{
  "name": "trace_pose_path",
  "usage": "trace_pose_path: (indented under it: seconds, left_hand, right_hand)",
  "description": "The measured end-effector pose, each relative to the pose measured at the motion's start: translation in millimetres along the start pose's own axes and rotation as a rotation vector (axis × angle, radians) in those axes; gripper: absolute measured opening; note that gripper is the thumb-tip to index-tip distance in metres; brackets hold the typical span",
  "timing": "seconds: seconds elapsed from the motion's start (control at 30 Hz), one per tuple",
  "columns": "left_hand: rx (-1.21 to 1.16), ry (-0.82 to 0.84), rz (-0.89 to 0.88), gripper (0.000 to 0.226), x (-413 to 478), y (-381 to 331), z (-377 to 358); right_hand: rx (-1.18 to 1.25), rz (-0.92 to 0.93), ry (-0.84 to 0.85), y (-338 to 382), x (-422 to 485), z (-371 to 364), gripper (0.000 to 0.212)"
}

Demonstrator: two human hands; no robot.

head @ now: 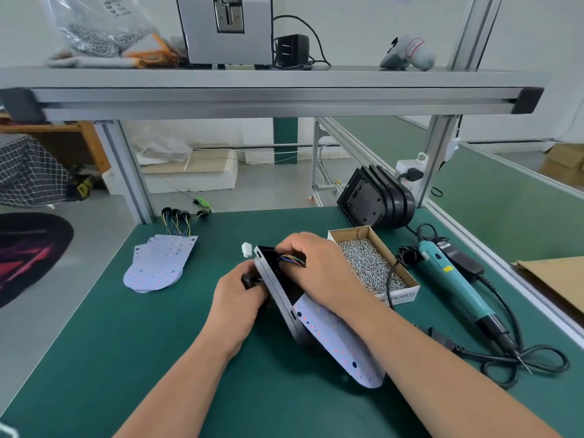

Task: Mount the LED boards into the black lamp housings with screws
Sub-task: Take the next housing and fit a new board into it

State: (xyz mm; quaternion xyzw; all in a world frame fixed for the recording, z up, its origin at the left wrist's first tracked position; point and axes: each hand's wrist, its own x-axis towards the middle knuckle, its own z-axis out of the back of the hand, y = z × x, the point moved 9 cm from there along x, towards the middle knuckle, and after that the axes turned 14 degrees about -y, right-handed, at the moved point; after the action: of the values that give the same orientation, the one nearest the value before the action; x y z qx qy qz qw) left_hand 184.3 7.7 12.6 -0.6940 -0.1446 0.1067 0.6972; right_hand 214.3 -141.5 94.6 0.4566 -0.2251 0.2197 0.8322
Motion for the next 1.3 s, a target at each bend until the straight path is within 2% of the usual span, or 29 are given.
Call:
trace_pose_path:
  seconds: [0.23, 0.37, 0.57, 0.63, 0.8, 1.03, 1.3]
  left_hand:
    - [0.034, -0.071, -0.082, 0.037, -4, -9, 3]
    - [0.065, -0.072, -0.131, 0.041, -5, -13, 3]
    - [0.11, -0.074, -0.153, 0.042, -4, -16, 4]
    - [0.116, -0.07, -0.158, 0.039, -4, -15, 3]
    - [0.116, -0.05, -0.186, 0.038, -9, -22, 0]
    - [0.12, -0.054, -0.222, 0.047, -13, -26, -5]
    - [0.092, -0.085, -0.217, 0.049, -9, -27, -3]
  right_hand:
    - [-0.166, 0.141, 0.067, 9, 1, -3, 0.016]
    - [-0.15, 0.184, 0.123, 16, -3, -4, 0.011]
    - [-0.148, 0.197, 0.228, 19, -5, -6, 0.022]
    - [-0.168, 0.221, 0.219, 19, -6, -4, 0.02]
    - [-0.173, 0.142, 0.102, 12, -3, 4, 0.009]
    - [-0.151, 0.13, 0.184, 10, 0, 4, 0.004]
    - [-0.06, -0.014, 0.329, 7, -8, -2, 0.039]
